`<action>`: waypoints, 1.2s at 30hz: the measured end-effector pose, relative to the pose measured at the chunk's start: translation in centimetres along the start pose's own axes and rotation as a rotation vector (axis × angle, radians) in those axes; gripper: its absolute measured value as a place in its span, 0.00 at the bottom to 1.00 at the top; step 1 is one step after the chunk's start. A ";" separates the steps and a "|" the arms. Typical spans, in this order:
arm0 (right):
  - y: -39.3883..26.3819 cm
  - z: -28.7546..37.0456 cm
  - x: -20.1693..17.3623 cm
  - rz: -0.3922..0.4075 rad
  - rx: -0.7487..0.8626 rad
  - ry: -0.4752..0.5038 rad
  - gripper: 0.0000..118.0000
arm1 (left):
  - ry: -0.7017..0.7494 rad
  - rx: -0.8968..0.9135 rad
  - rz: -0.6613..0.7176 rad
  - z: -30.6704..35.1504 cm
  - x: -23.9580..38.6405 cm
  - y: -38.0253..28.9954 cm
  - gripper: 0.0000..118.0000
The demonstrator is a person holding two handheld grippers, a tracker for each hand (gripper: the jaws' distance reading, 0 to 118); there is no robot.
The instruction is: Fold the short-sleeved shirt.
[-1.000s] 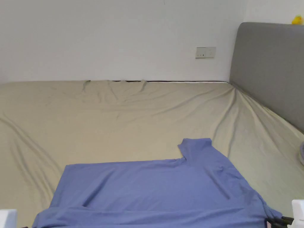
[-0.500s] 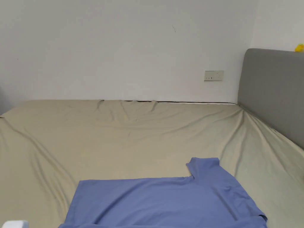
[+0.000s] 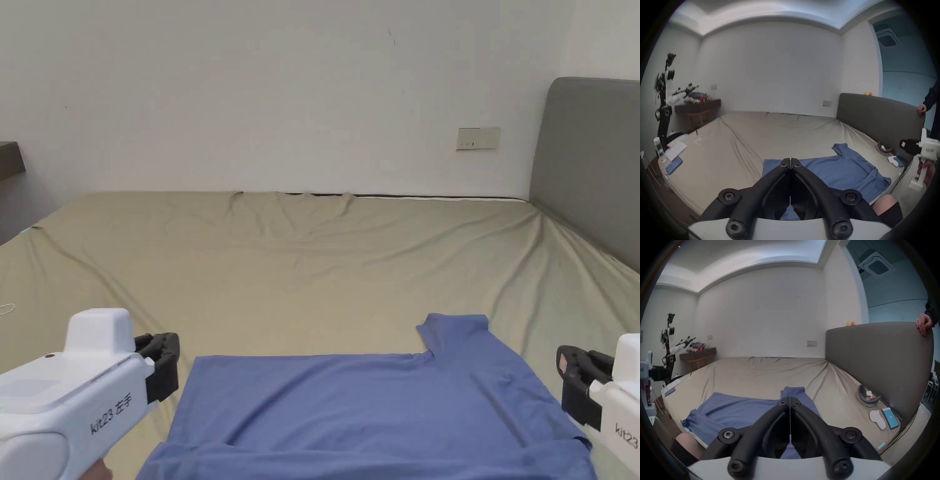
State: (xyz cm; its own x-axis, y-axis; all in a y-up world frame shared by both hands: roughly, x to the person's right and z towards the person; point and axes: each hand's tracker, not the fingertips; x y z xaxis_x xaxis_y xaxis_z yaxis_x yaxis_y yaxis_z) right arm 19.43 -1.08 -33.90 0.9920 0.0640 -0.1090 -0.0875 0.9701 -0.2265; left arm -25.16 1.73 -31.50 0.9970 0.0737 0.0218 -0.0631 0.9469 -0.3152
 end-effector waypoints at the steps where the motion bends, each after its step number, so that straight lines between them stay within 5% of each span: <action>1: -0.6 -0.3 -0.2 0.008 -0.012 0.007 0.00 | 0.020 -0.003 -0.032 -0.9 0.0 -0.3 0.00; 3: -0.9 -1.3 -0.6 0.058 -0.017 0.029 0.00 | 0.035 -0.029 -0.057 -2.9 -0.5 -0.6 0.00; 7: -2.5 -3.8 -0.3 -0.012 -0.135 0.115 0.00 | 0.006 -0.153 0.002 -8.8 -2.5 -1.4 0.00; 12: -4.1 -6.4 -0.8 0.075 -0.171 0.151 0.00 | 0.014 -0.299 -0.006 -18.7 -4.5 -3.0 0.00; 13: -4.4 -6.6 -0.8 0.071 -0.182 0.157 0.00 | 0.021 -0.308 -0.003 -20.5 -4.8 -3.1 0.10; 16: -5.2 -7.4 -0.4 -0.035 -0.260 0.205 0.00 | 0.012 -0.324 -0.006 -26.1 -5.8 -3.1 0.59; 18: -5.4 -7.7 0.2 -0.122 -0.281 0.241 0.00 | 0.016 -0.332 -0.006 -29.8 -6.3 -3.0 0.74; 23: -5.3 -8.5 0.9 -0.106 -0.293 0.219 0.00 | 0.066 -0.441 0.029 -37.2 -7.6 -4.9 0.72; 26: -5.5 -9.3 1.4 -0.127 -0.310 0.218 0.00 | 0.037 -0.558 0.062 -39.2 -7.6 -7.8 0.43; 27: -5.7 -9.7 1.8 -0.134 -0.321 0.214 0.00 | 0.109 -0.456 0.002 -38.3 -7.0 -8.3 0.35; 28: -5.8 -10.1 2.1 -0.131 -0.332 0.202 0.00 | 0.078 -0.412 -0.014 -37.8 -6.3 -7.8 0.11; 29: -6.0 -10.6 2.3 -0.122 -0.341 0.185 0.00 | 0.005 -0.465 0.022 -37.8 -6.2 -7.7 0.01; 36: -4.6 -16.4 4.6 -0.041 -0.322 0.128 0.00 | -0.001 -0.454 0.031 -34.8 -5.6 -6.6 0.01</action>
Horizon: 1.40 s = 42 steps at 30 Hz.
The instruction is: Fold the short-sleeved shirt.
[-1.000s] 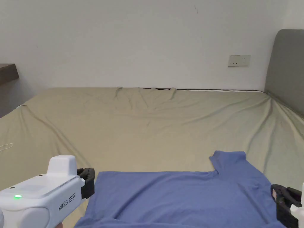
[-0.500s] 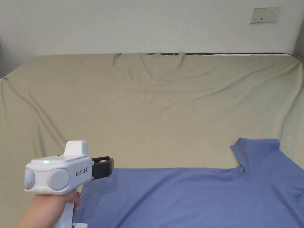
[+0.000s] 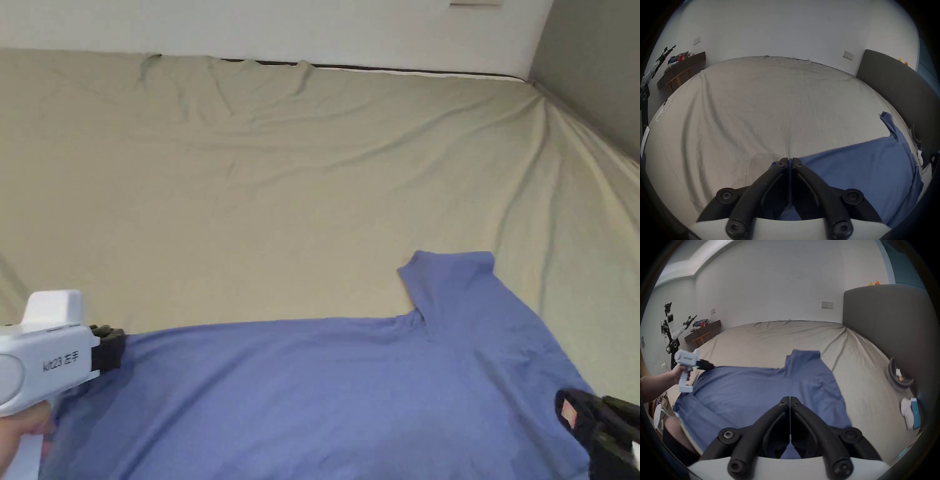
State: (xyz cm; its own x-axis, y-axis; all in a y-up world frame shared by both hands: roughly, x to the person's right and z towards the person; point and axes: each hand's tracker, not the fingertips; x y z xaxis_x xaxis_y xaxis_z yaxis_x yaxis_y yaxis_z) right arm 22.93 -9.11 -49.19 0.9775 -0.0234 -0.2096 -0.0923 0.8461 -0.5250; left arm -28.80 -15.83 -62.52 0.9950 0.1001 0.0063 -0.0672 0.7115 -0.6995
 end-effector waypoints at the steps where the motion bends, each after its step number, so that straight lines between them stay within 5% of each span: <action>1: 1.1 -1.2 0.5 0.007 0.010 -0.007 0.00 | -0.006 0.011 0.004 0.6 0.1 0.0 0.01; 4: 4.4 -5.6 2.5 0.097 0.019 -0.099 0.00 | -0.012 0.019 -0.004 1.9 0.3 0.2 0.01; 6: 6.1 -9.3 5.0 0.071 -0.005 -0.085 0.07 | -0.014 0.024 -0.006 2.6 0.5 0.3 0.01; 7: 6.6 -11.3 6.1 0.046 -0.034 -0.086 0.24 | -0.015 0.027 -0.003 2.9 0.5 0.3 0.01; 8: 6.9 -13.1 7.1 0.019 -0.086 -0.098 0.59 | -0.016 0.028 0.002 2.9 0.3 0.3 0.01; 9: 6.9 -15.1 8.1 -0.011 -0.144 -0.130 0.83 | -0.015 0.028 0.005 3.0 0.4 0.3 0.01; 10: 6.6 -17.1 8.9 -0.045 -0.186 -0.179 0.93 | -0.015 0.026 0.005 3.1 0.5 0.3 0.01; 11: 6.1 -18.2 9.5 -0.072 -0.209 -0.193 0.93 | -0.012 0.022 0.006 3.0 0.5 0.3 0.01; 14: 3.3 -21.3 10.5 -0.136 -0.352 -0.208 0.88 | -0.008 0.006 0.018 2.7 0.4 0.2 0.01; 16: 0.8 -21.8 10.4 -0.141 -0.486 -0.147 0.76 | -0.004 -0.003 0.015 2.3 0.4 0.0 0.01; 17: 0.9 -20.0 9.8 -0.092 -0.246 -0.188 0.66 | -0.003 -0.007 0.012 2.4 0.4 0.0 0.01; 18: 1.6 -19.6 9.8 -0.037 -0.196 -0.195 0.47 | -0.003 -0.010 0.009 2.5 0.5 -0.1 0.01; 19: 0.5 -19.5 9.7 -0.182 -0.348 -0.099 0.33 | -0.002 -0.011 0.005 2.7 0.6 -0.1 0.01; 20: 1.0 -19.1 9.8 -0.142 -0.262 -0.100 0.04 | -0.003 -0.010 -0.001 2.8 0.5 -0.1 0.01; 22: 1.9 -17.6 8.8 -0.079 -0.261 -0.125 0.04 | -0.002 -0.003 -0.002 3.6 0.6 0.2 0.01; 32: 6.3 -3.8 7.2 -0.052 -0.062 -0.054 0.04 | -0.047 0.141 0.014 15.4 -0.9 0.6 0.00; 38: 3.0 7.5 5.0 -0.028 -0.033 -0.011 0.04 | -0.117 0.152 0.044 23.5 -2.6 -4.4 0.00; 42: -2.4 10.2 3.9 0.060 -0.080 -0.019 0.04 | -0.120 0.094 0.029 25.0 -2.8 -10.0 0.00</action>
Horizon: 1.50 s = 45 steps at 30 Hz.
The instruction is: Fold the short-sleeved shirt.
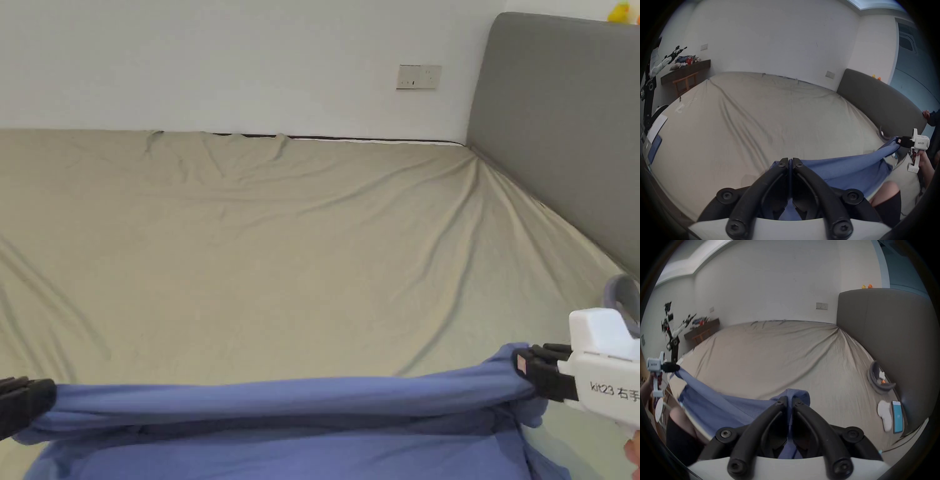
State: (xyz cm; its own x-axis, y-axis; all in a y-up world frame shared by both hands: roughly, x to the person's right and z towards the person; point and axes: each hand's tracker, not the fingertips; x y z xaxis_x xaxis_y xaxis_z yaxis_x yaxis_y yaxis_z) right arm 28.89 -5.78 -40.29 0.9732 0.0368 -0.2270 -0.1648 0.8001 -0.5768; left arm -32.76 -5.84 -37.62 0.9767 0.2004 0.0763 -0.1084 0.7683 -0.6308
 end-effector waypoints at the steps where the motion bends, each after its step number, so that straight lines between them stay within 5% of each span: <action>1: -1.7 0.1 -0.4 0.004 -0.051 0.002 0.04 | -0.001 -0.033 0.004 0.1 -0.2 -1.4 0.00; 9: -12.1 -3.3 0.0 -0.026 -0.233 -0.058 0.04 | 0.022 -0.207 0.001 -2.3 -0.7 -8.9 0.00; 16: -11.2 -3.8 -0.4 -0.009 -0.221 -0.091 0.04 | 0.054 -0.195 -0.021 -3.6 -0.2 -9.1 0.00; 20: -11.6 -2.8 0.0 -0.066 -0.175 -0.028 0.16 | 0.040 -0.191 0.063 -2.7 -0.9 -8.5 0.09; 21: -11.6 -2.1 0.0 -0.083 -0.160 -0.031 0.28 | 0.054 -0.216 0.088 -2.3 -0.9 -7.9 0.23; 22: -11.5 -1.2 -0.2 -0.088 -0.138 -0.053 0.42 | 0.081 -0.268 0.093 -1.5 -0.9 -7.2 0.47; 23: -11.0 0.3 -0.6 -0.073 -0.107 -0.076 0.61 | 0.081 -0.235 0.096 -0.2 -0.5 -6.7 0.82; 24: -10.5 1.2 -0.9 -0.051 -0.079 -0.103 0.72 | 0.051 -0.152 0.089 1.4 -0.1 -6.4 0.97; 25: -9.7 2.4 -1.4 -0.021 -0.032 -0.139 0.79 | 0.005 -0.075 0.068 3.3 0.3 -5.9 1.00; 27: -7.8 5.2 -2.7 0.027 0.096 -0.201 0.81 | 0.016 0.009 0.036 6.3 1.7 -4.7 0.99; 30: -4.7 9.2 -4.5 -0.075 0.309 -0.263 0.79 | 0.125 0.291 -0.027 10.4 4.2 -4.4 0.90; 31: -3.9 10.2 -4.9 -0.118 0.374 -0.251 0.77 | 0.139 0.347 -0.056 11.4 5.1 -4.4 0.78; 32: -3.3 10.8 -5.3 -0.164 0.407 -0.238 0.66 | 0.149 0.373 -0.080 11.9 5.7 -4.4 0.53; 33: -2.7 11.3 -5.9 -0.203 0.444 -0.218 0.47 | 0.160 0.388 -0.109 12.3 6.4 -4.5 0.30; 34: -2.3 11.5 -6.6 -0.205 0.484 -0.183 0.18 | 0.165 0.403 -0.127 12.4 6.8 -4.7 0.03; 35: -2.1 11.6 -7.2 -0.200 0.517 -0.161 0.00 | 0.154 0.397 -0.121 12.5 6.9 -4.8 0.00; 36: -2.6 11.4 -8.0 -0.203 0.507 -0.148 0.00 | 0.155 0.392 -0.114 12.8 6.8 -5.1 0.00; 37: -2.4 11.6 -8.8 -0.083 0.579 -0.206 0.00 | 0.103 0.377 -0.093 12.9 6.4 -5.2 0.00; 40: -4.2 10.1 -9.6 -0.042 0.412 -0.116 0.00 | 0.015 0.285 -0.050 12.1 4.4 -5.6 0.00; 43: -5.3 9.0 -9.8 0.034 0.362 -0.154 0.00 | -0.031 0.187 0.039 10.2 0.8 -5.0 0.00; 45: -6.0 8.1 -9.4 -0.078 0.266 -0.102 0.00 | -0.143 0.134 0.178 8.9 -3.3 -4.5 0.00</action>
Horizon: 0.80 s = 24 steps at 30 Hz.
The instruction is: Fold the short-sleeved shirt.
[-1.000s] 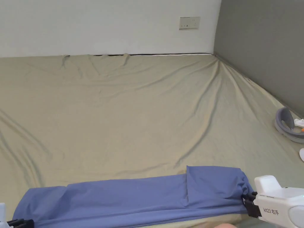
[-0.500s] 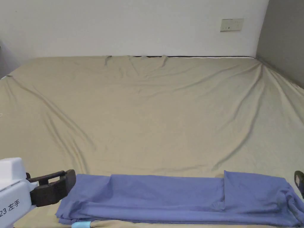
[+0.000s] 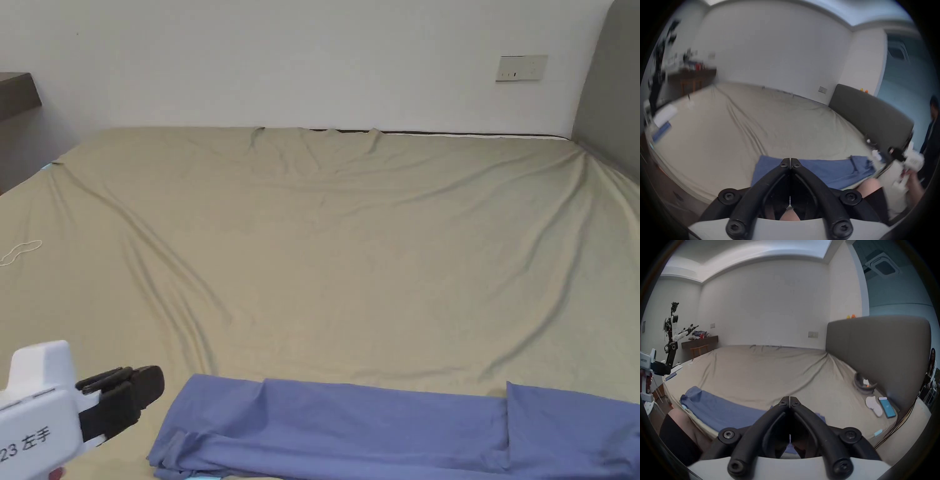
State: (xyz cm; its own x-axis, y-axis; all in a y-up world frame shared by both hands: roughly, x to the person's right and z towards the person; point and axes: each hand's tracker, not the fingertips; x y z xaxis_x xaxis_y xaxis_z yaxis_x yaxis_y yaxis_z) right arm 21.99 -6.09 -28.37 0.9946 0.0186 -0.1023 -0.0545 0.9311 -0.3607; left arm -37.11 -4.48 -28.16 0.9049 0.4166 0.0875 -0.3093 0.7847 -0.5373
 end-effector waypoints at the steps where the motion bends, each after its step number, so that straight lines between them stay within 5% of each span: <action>1: 0.3 -0.1 0.1 0.021 0.035 0.002 0.00 | -0.046 -0.026 0.109 -0.8 -1.8 0.8 0.00; 3: 0.5 -0.3 0.1 0.012 0.039 -0.008 0.00 | -0.203 -0.137 0.317 -2.6 -7.0 1.6 0.20; 5: 0.5 -0.4 0.1 0.009 0.040 -0.008 0.00 | -0.202 -0.206 0.413 -4.9 -10.4 1.5 0.39; 7: 0.3 -0.6 0.1 0.021 0.030 -0.004 0.00 | -0.171 -0.314 0.387 -7.0 -12.4 1.3 0.94; 8: 0.1 -0.7 0.2 0.030 0.019 -0.004 0.00 | -0.149 -0.332 0.364 -7.4 -13.2 1.0 1.00; 13: -0.4 -1.3 0.6 0.049 -0.021 -0.028 0.00 | -0.366 -0.387 0.666 -11.1 -15.7 -1.0 0.98; 15: -0.6 -1.7 0.8 0.041 -0.035 -0.037 0.00 | -0.341 -0.502 0.635 -13.8 -14.6 -2.2 0.98; 17: -0.6 -2.0 0.9 0.037 -0.048 -0.047 0.00 | -0.499 -0.427 0.567 -14.6 -13.4 -1.9 0.98; 24: -0.5 -2.6 0.4 0.043 -0.077 -0.050 0.00 | -0.536 -0.506 0.524 -19.7 -9.5 -0.7 0.91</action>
State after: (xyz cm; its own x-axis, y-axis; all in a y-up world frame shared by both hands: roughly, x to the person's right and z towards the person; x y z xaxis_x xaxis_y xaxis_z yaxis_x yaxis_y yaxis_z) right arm 22.22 -7.45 -30.61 0.9942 0.0781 -0.0739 -0.1023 0.8984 -0.4272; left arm -39.75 -18.00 -45.12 0.3877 0.9210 0.0385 -0.3632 0.1910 -0.9119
